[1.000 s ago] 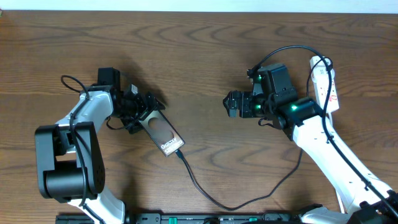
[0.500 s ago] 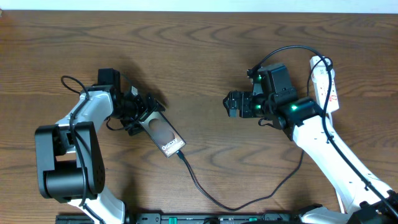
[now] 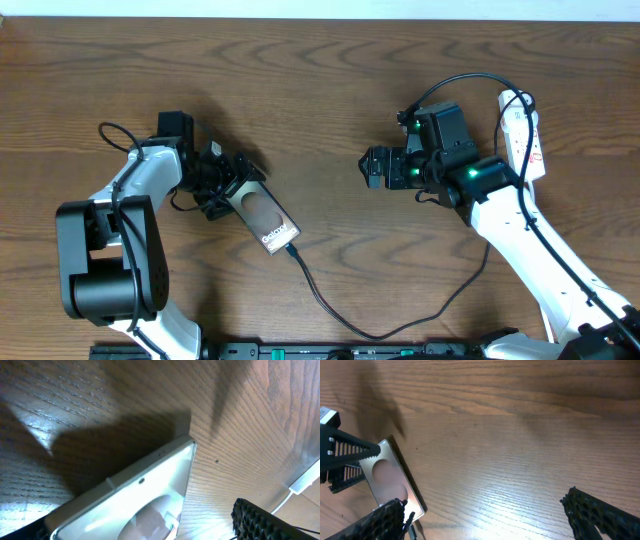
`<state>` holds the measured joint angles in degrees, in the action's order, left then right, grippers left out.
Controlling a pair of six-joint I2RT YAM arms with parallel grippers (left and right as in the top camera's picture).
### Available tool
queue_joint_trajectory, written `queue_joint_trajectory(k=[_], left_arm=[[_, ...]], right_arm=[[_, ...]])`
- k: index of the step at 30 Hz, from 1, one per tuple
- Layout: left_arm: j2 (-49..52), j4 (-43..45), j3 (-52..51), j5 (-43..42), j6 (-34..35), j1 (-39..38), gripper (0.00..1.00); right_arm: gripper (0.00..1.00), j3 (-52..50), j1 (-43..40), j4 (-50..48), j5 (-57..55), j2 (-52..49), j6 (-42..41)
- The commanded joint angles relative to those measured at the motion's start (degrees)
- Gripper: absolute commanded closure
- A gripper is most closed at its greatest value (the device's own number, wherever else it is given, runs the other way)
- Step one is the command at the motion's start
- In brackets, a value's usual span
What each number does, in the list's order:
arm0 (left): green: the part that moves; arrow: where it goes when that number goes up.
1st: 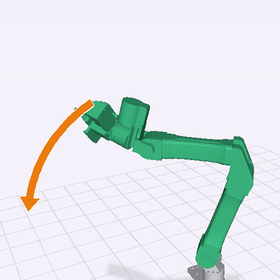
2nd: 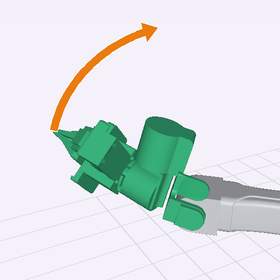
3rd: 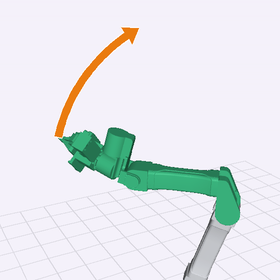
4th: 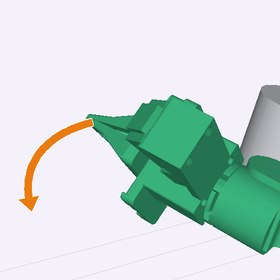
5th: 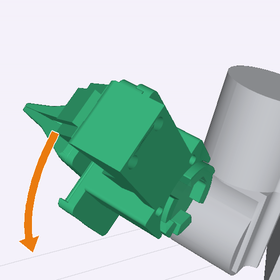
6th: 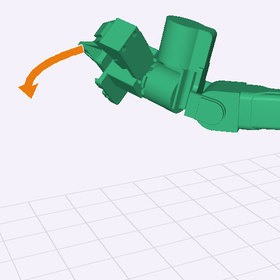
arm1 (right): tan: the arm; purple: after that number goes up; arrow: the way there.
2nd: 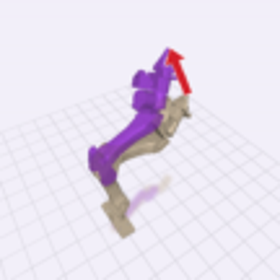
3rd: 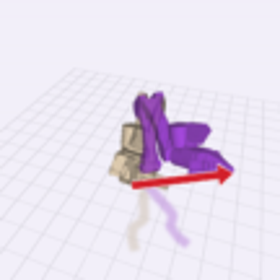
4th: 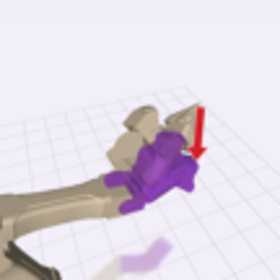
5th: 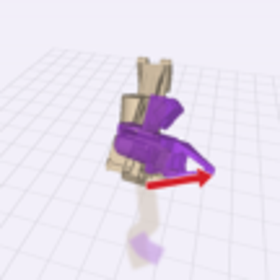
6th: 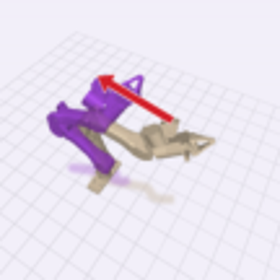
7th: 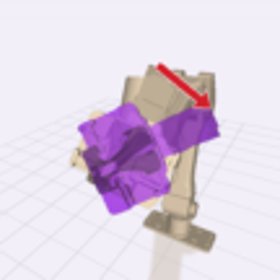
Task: Plug charger to phone and switch on socket
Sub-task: 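Open the left gripper and lift it up off the phone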
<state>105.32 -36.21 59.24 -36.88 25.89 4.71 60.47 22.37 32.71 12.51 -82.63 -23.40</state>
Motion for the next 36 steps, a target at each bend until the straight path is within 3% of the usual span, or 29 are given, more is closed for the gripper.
queue_joint_trajectory(k=[1,21,27,36], left_arm=[[3.37,-1.64,-2.89,8.04,-0.09,0.20,0.07],[0.87,-2.34,-1.22,11.67,-2.51,0.24,0.07],[-7.43,-2.34,-0.59,17.05,-3.34,0.24,0.07],[-30.99,-1.86,-0.61,17.07,-16.09,0.20,0.07]], right_arm=[[0.01,0.20,0.22,0.07,-0.59,0.66,0.76],[0.01,0.20,0.22,0.11,-1.31,0.66,1.40],[0.01,0.20,0.22,0.11,-1.64,0.63,1.40],[0.01,0.20,0.22,0.11,-1.88,0.63,1.40]])
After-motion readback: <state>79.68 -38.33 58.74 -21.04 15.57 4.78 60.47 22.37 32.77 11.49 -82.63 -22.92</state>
